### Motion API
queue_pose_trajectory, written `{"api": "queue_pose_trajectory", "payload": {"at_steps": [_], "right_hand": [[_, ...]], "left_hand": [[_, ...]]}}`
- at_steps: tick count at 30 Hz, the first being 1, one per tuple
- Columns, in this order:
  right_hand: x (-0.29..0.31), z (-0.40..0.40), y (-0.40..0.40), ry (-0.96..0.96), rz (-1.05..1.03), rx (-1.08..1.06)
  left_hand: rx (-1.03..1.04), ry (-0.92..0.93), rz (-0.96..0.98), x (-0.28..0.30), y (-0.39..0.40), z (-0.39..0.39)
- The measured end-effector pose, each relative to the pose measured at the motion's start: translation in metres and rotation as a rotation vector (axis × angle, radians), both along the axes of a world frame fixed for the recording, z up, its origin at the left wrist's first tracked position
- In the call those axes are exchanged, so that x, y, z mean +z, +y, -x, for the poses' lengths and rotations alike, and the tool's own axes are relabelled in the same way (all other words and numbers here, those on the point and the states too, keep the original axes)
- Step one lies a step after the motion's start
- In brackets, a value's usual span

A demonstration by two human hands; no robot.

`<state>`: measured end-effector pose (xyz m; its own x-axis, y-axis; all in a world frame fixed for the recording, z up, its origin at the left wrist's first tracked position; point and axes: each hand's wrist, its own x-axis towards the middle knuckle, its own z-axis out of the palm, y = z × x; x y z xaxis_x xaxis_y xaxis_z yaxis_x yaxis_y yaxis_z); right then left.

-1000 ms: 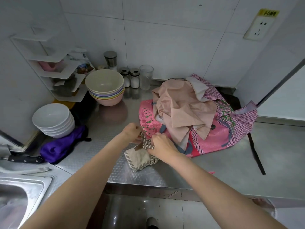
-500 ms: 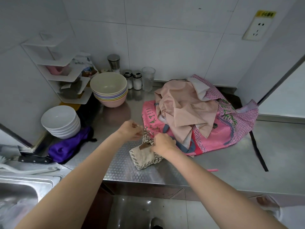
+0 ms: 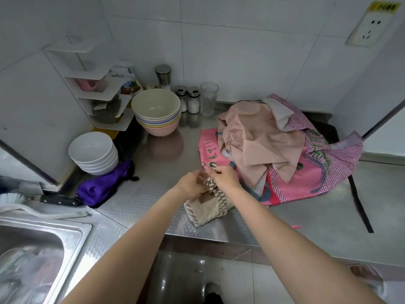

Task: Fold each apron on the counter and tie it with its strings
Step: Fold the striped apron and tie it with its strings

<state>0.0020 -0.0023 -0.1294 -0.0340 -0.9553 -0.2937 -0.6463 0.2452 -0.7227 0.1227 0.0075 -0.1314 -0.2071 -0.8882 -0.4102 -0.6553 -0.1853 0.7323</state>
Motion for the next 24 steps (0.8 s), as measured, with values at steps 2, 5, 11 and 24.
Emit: {"api": "queue_pose_trajectory", "payload": {"at_steps": [2, 5, 11, 24], "right_hand": [[-0.003, 0.000, -0.001, 0.003, -0.008, -0.030], [-0.010, 0.003, -0.008, 0.054, 0.010, -0.111], [-0.005, 0.005, -0.007, 0.062, 0.035, -0.022], [0.017, -0.013, 0.037, 0.646, -0.089, 0.428]], "left_hand": [[-0.113, -0.371, 0.193, 0.001, -0.001, -0.002], [-0.199, -0.501, 0.298, 0.005, 0.000, -0.013], [-0.202, -0.391, 0.092, 0.010, -0.009, -0.026], [-0.370, -0.525, 0.243, -0.003, 0.027, 0.004]]}}
